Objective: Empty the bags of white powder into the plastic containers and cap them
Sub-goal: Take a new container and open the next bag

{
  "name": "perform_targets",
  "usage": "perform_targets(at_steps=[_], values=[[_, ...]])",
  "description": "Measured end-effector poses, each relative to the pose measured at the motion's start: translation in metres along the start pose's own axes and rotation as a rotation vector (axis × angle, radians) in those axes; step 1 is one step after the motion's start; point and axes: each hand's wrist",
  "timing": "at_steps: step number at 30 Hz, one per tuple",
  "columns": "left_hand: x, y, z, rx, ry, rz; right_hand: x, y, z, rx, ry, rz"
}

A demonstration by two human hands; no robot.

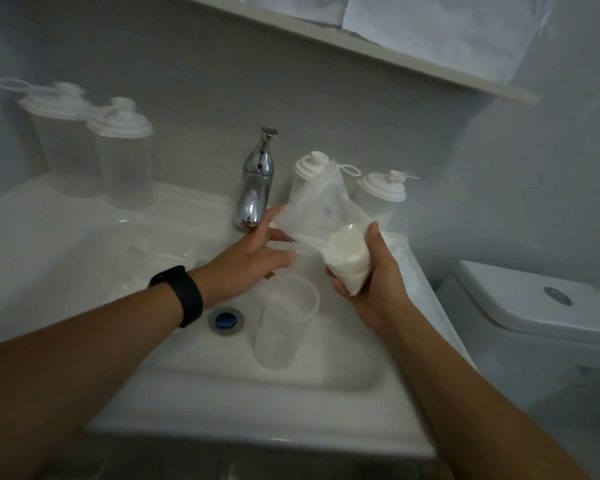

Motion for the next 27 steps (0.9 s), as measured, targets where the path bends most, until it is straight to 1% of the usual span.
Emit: perform_targets(at_steps=[3,9,11,14,17,21,25,27], values=[[0.009,0.003,0.007,-0.001,0.057,-0.024,0.003,0.002,0.002,0.086,-0.013,0.047],[0.025,0.006,0.018,-0.028,0.116,-0.018,0.01,0.004,-0.001,0.107,-0.019,0.048],[0.026,0.007,0.02,-0.106,0.124,0.047,0.01,0.005,0.0,0.119,-0.024,0.046],[0.024,0.007,0.02,-0.138,0.165,0.169,0.008,0.004,0.001,0.123,-0.023,0.043],[0.023,0.008,0.022,-0.185,0.235,0.218,0.004,0.003,0.001,0.141,-0.02,0.016],[0.023,0.008,0.026,-0.151,0.306,0.301,-0.001,0.002,0.002,0.141,-0.074,0.009],[0.026,0.009,0.025,-0.149,0.326,0.279,-0.005,-0.002,0.0,0.124,-0.112,0.048],[0.026,0.005,0.016,-0.168,0.279,0.181,-0.008,-0.007,-0.001,0.107,-0.112,0.072]])
Point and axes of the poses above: each hand's wrist, its own x-axis away from the middle knuckle, its own y-axis out of the palm, z = x × y, and after that the axes turned 4 degrees about -z, right-handed
